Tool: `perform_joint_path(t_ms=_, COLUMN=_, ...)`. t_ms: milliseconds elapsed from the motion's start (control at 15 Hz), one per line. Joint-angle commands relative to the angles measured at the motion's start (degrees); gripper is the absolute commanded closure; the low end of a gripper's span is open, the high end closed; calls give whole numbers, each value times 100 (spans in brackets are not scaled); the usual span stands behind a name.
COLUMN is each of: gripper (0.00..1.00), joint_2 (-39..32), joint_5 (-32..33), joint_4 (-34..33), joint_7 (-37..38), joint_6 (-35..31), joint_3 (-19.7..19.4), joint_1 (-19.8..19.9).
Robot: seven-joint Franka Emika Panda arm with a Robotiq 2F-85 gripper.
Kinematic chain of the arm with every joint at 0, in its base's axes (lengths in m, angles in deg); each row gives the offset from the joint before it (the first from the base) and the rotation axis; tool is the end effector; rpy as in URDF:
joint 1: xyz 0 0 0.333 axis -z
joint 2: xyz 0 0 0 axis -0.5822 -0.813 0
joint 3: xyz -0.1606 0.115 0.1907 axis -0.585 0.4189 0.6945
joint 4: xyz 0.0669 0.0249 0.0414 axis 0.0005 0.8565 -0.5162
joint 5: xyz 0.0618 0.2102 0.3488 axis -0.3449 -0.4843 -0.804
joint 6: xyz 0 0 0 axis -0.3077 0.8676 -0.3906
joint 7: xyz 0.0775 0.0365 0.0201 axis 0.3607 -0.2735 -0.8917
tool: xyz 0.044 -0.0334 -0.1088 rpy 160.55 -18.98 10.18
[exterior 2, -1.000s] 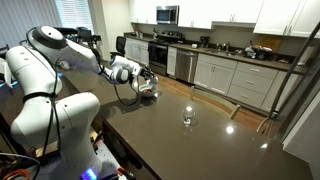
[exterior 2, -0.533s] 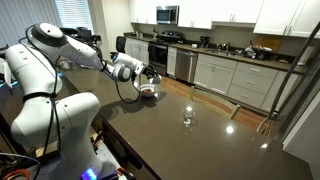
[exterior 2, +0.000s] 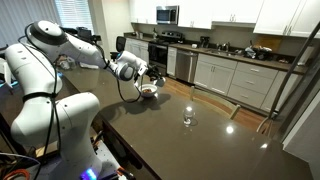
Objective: Move some of the objects from the white cup and put them in the bowl
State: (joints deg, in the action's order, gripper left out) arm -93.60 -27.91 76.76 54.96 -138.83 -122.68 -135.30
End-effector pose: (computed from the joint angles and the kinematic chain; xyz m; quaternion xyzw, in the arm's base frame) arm 0.5468 0.1566 0.3055 -0.7025 0.5297 -0.4495 0.1542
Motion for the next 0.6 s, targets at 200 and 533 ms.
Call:
perform_joint_path(t_ms=200, gripper=94, joint_2=195, joint_5=-336, joint_4=209, joint_7=436, joint_6=558, joint_3=-505, joint_1=-187)
perform_joint_path(t_ms=533, gripper=94, joint_2=179, joint_5=-555, joint_4=287, joint_7=682, joint_6=732, joint_3=-661, joint_1=-247)
